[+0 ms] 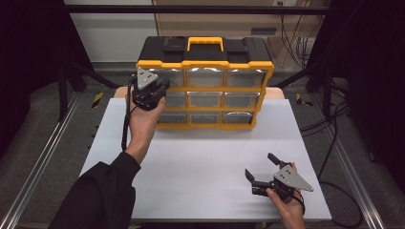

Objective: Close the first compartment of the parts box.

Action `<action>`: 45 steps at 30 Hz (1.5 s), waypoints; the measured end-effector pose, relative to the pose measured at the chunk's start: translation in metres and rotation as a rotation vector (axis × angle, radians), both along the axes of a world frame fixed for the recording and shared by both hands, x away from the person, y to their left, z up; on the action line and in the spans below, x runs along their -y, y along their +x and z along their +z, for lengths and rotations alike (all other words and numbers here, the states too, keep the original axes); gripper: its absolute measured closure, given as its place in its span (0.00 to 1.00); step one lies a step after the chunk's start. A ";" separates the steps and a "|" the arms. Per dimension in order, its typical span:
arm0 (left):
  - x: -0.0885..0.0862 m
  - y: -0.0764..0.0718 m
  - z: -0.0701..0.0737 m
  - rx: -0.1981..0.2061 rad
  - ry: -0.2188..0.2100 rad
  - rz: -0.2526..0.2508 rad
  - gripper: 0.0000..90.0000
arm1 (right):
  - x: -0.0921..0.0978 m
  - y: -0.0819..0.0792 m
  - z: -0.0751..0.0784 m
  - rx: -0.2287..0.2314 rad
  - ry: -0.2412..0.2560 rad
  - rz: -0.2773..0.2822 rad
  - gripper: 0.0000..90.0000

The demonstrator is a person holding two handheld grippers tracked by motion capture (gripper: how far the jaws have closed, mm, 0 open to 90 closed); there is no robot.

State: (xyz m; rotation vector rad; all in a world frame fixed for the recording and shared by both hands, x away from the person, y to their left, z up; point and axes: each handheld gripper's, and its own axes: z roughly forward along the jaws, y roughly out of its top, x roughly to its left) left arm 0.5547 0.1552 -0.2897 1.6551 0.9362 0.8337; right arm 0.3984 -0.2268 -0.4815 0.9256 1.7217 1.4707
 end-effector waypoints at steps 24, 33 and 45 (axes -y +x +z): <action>-0.010 -0.016 -0.007 -0.006 -0.030 -0.043 0.99 | -0.001 0.000 -0.001 -0.002 0.002 0.012 0.02; -0.018 -0.021 -0.008 -0.011 -0.054 -0.072 0.93 | -0.001 0.000 -0.001 -0.003 -0.003 0.012 0.02; -0.023 -0.035 -0.004 0.021 -0.088 -0.094 0.56 | -0.001 0.000 -0.001 -0.003 -0.005 0.009 0.02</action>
